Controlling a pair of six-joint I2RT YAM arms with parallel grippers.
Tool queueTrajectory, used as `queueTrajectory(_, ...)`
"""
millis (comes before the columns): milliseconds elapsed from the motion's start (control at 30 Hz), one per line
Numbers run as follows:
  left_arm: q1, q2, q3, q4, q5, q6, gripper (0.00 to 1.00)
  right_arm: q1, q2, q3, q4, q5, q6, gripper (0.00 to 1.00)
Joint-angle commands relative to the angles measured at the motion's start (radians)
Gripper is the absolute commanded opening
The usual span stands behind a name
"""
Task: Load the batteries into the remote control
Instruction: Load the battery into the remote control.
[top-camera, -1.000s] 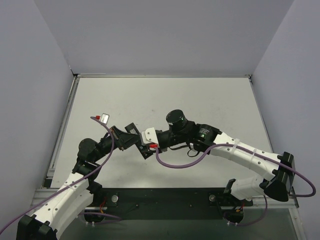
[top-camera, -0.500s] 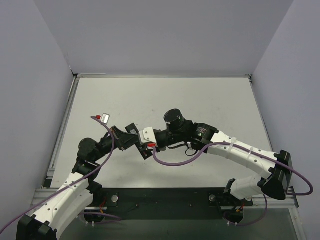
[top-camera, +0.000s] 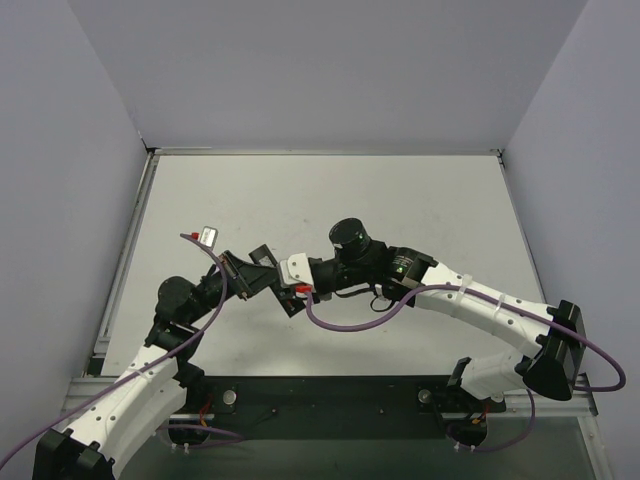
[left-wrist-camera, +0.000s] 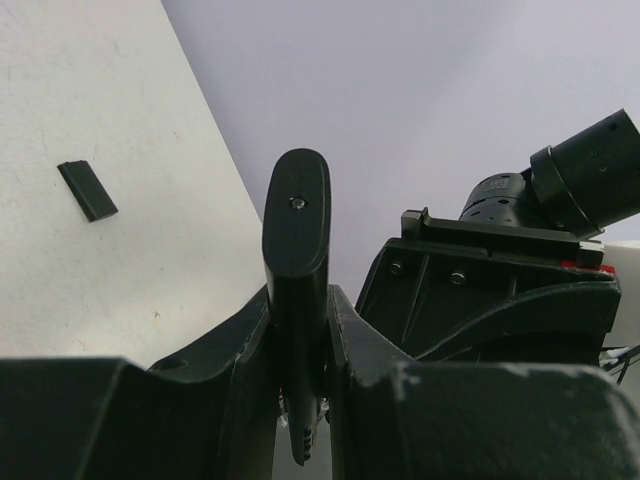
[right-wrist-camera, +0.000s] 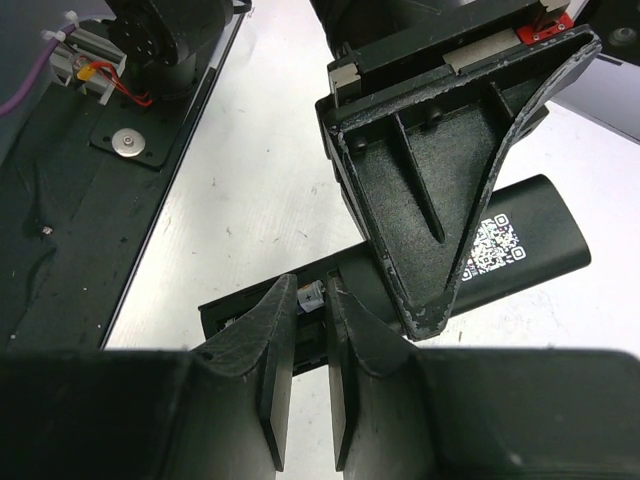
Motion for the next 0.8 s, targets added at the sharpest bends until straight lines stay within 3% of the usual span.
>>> queueTrajectory(0, -0.002, -0.019, 0.017, 0.142, -0.05, -0.081, 0.0, -0.006, -0.005, -0.035, -0.005, -0.024, -0.009, 0.12)
queueTrajectory(267, -0.001, -0.022, 0.06, 0.165, -0.058, -0.089, 0.0, -0.009, -0.002, -0.069, -0.014, -0.024, -0.008, 0.06)
queueTrajectory(767, -0.001, -0.039, 0.086, 0.26, -0.082, -0.155, 0.0, -0.022, 0.009, -0.136, 0.011, -0.024, 0.022, 0.05)
